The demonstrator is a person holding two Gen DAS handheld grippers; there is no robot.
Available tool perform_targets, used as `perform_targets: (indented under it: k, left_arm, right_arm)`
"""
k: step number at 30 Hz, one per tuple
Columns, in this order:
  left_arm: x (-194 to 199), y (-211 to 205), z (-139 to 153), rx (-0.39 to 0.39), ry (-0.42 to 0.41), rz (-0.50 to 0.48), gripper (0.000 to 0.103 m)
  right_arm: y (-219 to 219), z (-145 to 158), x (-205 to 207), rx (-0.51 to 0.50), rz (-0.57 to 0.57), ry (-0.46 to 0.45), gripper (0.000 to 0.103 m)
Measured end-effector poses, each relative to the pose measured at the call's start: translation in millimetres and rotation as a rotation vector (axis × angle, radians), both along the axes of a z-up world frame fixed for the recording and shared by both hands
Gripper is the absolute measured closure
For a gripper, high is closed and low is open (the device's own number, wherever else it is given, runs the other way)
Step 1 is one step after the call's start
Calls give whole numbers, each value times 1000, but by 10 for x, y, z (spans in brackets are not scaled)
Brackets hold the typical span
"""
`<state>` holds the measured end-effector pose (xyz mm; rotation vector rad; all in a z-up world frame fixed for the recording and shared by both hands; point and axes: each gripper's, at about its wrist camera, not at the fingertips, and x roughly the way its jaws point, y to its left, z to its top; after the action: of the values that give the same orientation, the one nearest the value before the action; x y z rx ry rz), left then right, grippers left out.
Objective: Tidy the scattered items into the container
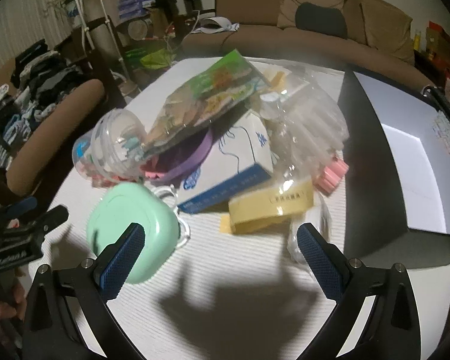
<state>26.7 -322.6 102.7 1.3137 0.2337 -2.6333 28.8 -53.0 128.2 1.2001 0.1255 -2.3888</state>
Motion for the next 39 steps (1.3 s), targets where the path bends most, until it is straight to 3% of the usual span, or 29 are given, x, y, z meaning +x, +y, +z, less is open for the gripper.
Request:
perform_targets:
  k: [6, 9, 12, 13, 14, 16, 18, 20, 25, 28, 33, 39]
  left_arm:
    - [-438, 16, 86, -55, 9, 19, 0]
    - [-654, 146, 94, -141, 10, 16, 0]
    - [-787, 250, 62, -143, 8, -18, 2]
    - [-815, 271, 41, -134, 2, -25, 16]
    - [-832, 274, 21, -127, -5, -22, 42]
    - [-822, 236, -22, -72, -16, -9, 68]
    - [-773, 162, -65, 41, -8, -15, 80]
    - [-719, 118, -76, 94, 0, -7, 96]
    - [-598, 45, 11, 176, 29, -8, 96]
    - [-508, -31, 185, 263, 63, -1, 96]
    - [-396, -40, 645, 350, 127, -31, 96]
    - [-230, 285, 1287, 400, 189, -134, 96]
  right_arm:
    - [-1, -1, -75, -30, 16, -8, 0]
    - [49, -25, -79, -33, 24, -10, 0]
    - [118, -64, -91, -30, 26, -13, 0]
    - [140, -78, -102, -30, 27, -18, 0]
    - [159, -97, -112, -30, 29, -23, 0]
    - [189, -123, -118, -30, 31, -30, 0]
    - [219, -145, -116, -35, 35, -35, 0]
    - [240, -159, -106, -38, 42, -38, 0]
    - [268, -138, -73, -45, 70, -41, 1]
    - [280, -81, -55, -52, 85, -37, 1]
    - [277, 95, 25, -82, 104, -11, 1]
    - [390, 471, 214, -159, 146, 36, 1]
